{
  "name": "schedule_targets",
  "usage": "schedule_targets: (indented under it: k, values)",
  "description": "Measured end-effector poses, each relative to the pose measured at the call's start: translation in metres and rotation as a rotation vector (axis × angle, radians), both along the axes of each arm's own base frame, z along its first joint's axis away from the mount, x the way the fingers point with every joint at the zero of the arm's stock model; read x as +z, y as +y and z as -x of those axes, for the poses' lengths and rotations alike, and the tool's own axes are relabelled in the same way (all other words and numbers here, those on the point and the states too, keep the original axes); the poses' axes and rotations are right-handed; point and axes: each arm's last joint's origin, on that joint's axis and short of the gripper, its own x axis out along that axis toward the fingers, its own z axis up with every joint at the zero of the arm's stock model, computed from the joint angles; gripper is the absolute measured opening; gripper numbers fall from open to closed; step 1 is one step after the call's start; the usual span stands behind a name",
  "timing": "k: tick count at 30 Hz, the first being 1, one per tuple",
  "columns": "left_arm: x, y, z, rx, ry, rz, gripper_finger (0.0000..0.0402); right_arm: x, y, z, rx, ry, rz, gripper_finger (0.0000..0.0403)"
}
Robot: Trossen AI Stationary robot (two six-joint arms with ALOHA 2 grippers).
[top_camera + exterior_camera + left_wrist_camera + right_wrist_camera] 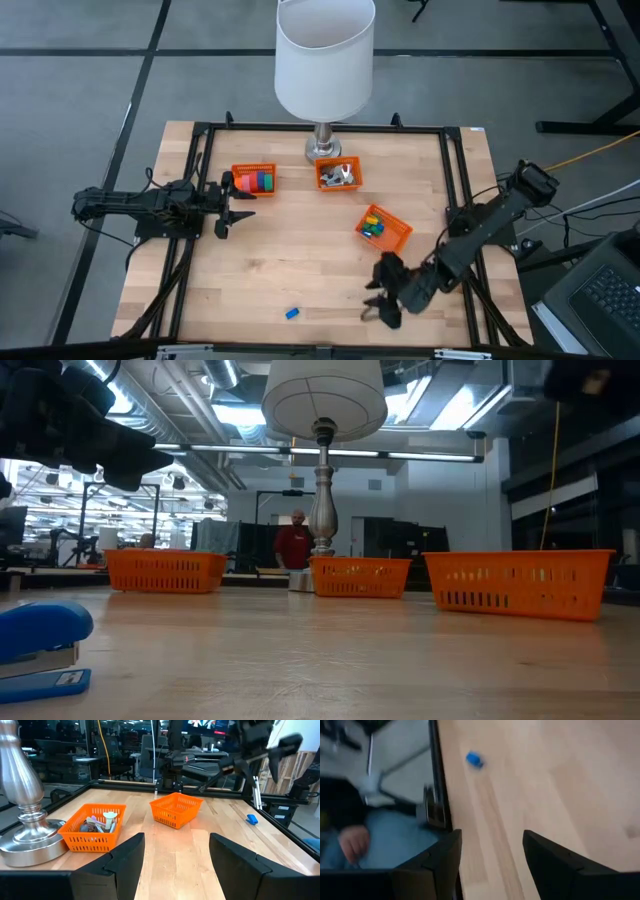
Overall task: Pick and place Stapler, Stapler remover, tape
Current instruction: Put the blue stapler into the bottom orange bin
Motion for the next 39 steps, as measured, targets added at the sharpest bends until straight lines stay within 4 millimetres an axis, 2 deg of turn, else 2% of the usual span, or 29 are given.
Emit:
schedule_targets:
  k: [7,10,14,21,29,39]
  values:
    - [0.0,0.0,0.0,0.0,0.0,0.0,0.0219,-0.048,0.032,0.003,0.128,0.13,0.072,0.0214]
    - [0.0,0.0,0.0,0.0,0.0,0.0,0.0219,-0.067,0.035,0.001,0.146,0.193,0.092,0.0214]
    - [0.0,0.0,0.0,0.0,0.0,0.0,0.0219,-0.081,0.037,-0.001,0.148,0.226,0.123,0.0213]
    - [0.0,0.0,0.0,0.0,0.0,0.0,0.0219,-0.083,0.042,0.012,0.187,0.337,0.07,0.0193]
    - [0.0,0.0,0.0,0.0,0.0,0.0,0.0219,-0.087,0.048,0.031,0.244,0.425,0.118,0.0156]
    - [0.0,0.0,0.0,0.0,0.0,0.0,0.0219,-0.088,0.049,0.037,0.245,0.451,0.139,0.0145]
